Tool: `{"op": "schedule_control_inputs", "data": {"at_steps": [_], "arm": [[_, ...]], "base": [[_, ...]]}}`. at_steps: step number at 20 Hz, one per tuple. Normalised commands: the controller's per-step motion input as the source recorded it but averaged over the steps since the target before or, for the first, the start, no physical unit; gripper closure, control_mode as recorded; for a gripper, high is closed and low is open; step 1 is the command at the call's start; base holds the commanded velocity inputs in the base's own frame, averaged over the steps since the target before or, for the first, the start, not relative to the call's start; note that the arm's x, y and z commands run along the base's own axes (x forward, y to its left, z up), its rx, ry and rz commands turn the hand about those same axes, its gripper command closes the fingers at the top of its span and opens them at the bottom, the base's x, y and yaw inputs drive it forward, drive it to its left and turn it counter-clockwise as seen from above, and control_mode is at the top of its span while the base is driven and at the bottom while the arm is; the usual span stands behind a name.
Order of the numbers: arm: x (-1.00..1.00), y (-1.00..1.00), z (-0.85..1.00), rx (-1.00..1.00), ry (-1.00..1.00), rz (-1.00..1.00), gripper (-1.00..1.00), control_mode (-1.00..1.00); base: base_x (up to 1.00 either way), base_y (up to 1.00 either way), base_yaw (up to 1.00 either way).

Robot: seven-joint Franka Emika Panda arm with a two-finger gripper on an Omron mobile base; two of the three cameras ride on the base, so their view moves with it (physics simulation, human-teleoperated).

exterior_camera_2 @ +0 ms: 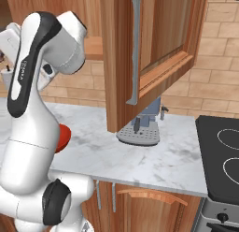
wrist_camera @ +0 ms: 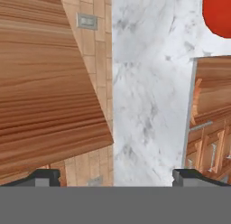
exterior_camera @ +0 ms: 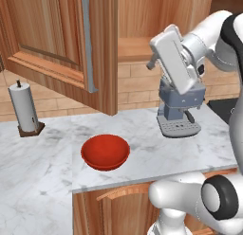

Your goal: Open the cabinet. Pick the banana and pear from the cabinet and place them into the bowl. Then close the cabinet.

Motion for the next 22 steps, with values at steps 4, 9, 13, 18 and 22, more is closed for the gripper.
{"op": "schedule_control_inputs", "data": {"at_steps": [4,9,13,18,22], "arm": [[0.00,-0.29,0.00,-0.25,-0.02,-0.01,-1.00,-1.00],[0.00,-0.13,-0.03,-0.25,-0.05,0.00,-1.00,-1.00],[0.00,0.00,-0.12,-0.28,-0.31,0.00,-1.00,-1.00],[0.02,0.00,-0.04,-0.24,-0.34,0.00,-1.00,-1.00],[0.14,-0.08,0.00,-0.16,-0.28,0.00,-1.00,-1.00]], "base": [[0.00,0.00,0.00],[0.00,0.00,0.00],[0.00,0.00,0.00],[0.00,0.00,0.00],[0.00,0.00,0.00]]}}
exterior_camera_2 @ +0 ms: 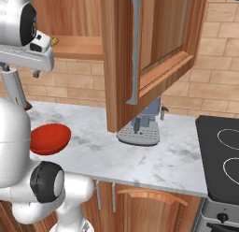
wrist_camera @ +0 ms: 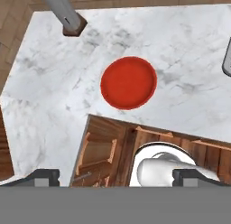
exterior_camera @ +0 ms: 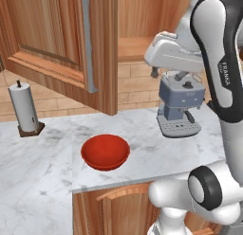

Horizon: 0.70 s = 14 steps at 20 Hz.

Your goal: Open the cabinet. Pick the banana and pear from the cabinet and place them into the bowl. Then close the cabinet.

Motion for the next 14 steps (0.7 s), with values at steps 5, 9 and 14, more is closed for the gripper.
{"op": "schedule_control_inputs", "data": {"at_steps": [5,9,14], "arm": [[0.20,-0.14,-0.03,-0.10,-0.27,0.03,-1.00,-1.00],[0.13,-0.13,-0.03,-0.02,-0.22,0.08,-1.00,-1.00],[0.09,0.00,0.00,0.00,-0.18,0.05,-1.00,-1.00]], "base": [[0.00,0.00,0.00],[0.00,0.00,0.00],[0.00,0.00,0.00]]}}
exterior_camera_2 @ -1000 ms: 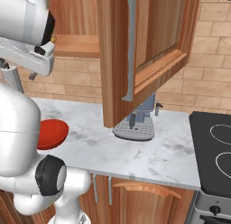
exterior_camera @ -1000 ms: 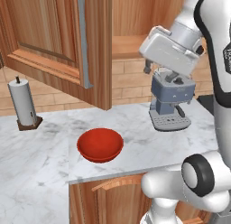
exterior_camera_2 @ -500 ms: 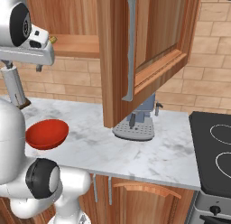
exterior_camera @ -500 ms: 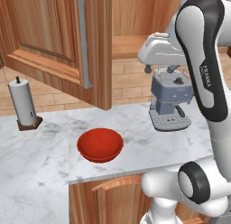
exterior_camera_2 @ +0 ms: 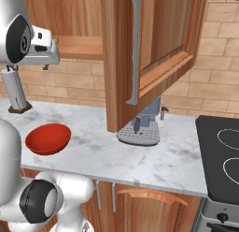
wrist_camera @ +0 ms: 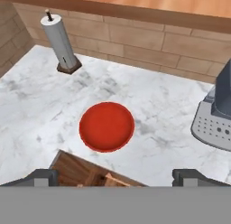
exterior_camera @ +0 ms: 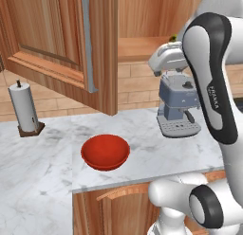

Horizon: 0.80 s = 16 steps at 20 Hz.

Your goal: Open the cabinet. Pick the banana and pear from the cabinet and place them into the bowl. Then close the cabinet.

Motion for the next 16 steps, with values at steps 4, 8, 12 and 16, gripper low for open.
{"op": "schedule_control_inputs", "data": {"at_steps": [4,8,12,16], "arm": [[0.10,-0.01,0.00,0.02,-0.14,0.01,-1.00,-1.00],[0.00,-0.14,0.00,0.00,-0.01,0.02,-1.00,-1.00],[0.19,-0.04,0.00,0.00,-0.01,0.03,-1.00,-1.00],[0.34,0.00,0.00,0.00,-0.14,0.00,-1.00,-1.00]], "base": [[0.00,0.00,0.00],[0.00,0.00,0.00],[0.00,0.00,0.00],[0.00,0.00,0.00]]}}
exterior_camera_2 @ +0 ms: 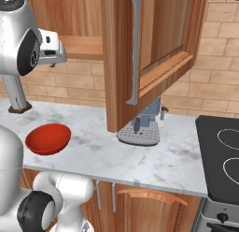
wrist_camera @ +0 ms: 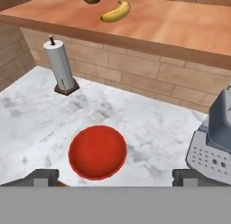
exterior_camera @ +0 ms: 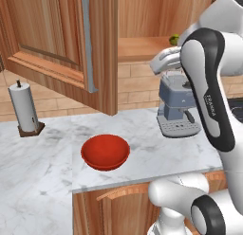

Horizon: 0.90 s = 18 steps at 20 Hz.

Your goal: Open the cabinet. Pick the banana and pear from the cabinet and place them into the bowl. Then close the cabinet.

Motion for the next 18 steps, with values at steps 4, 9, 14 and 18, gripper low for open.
{"op": "schedule_control_inputs", "data": {"at_steps": [4,9,14,18], "arm": [[0.38,0.00,0.00,0.00,-0.12,0.00,-1.00,-1.00],[0.44,0.02,0.00,0.00,-0.07,0.00,-1.00,-1.00],[0.37,0.14,0.08,0.00,-0.01,0.00,-1.00,-1.00],[0.27,0.26,0.16,0.00,0.00,-0.01,-1.00,-1.00]], "base": [[0.00,0.00,0.00],[0.00,0.00,0.00],[0.00,0.00,0.00],[0.00,0.00,0.00]]}}
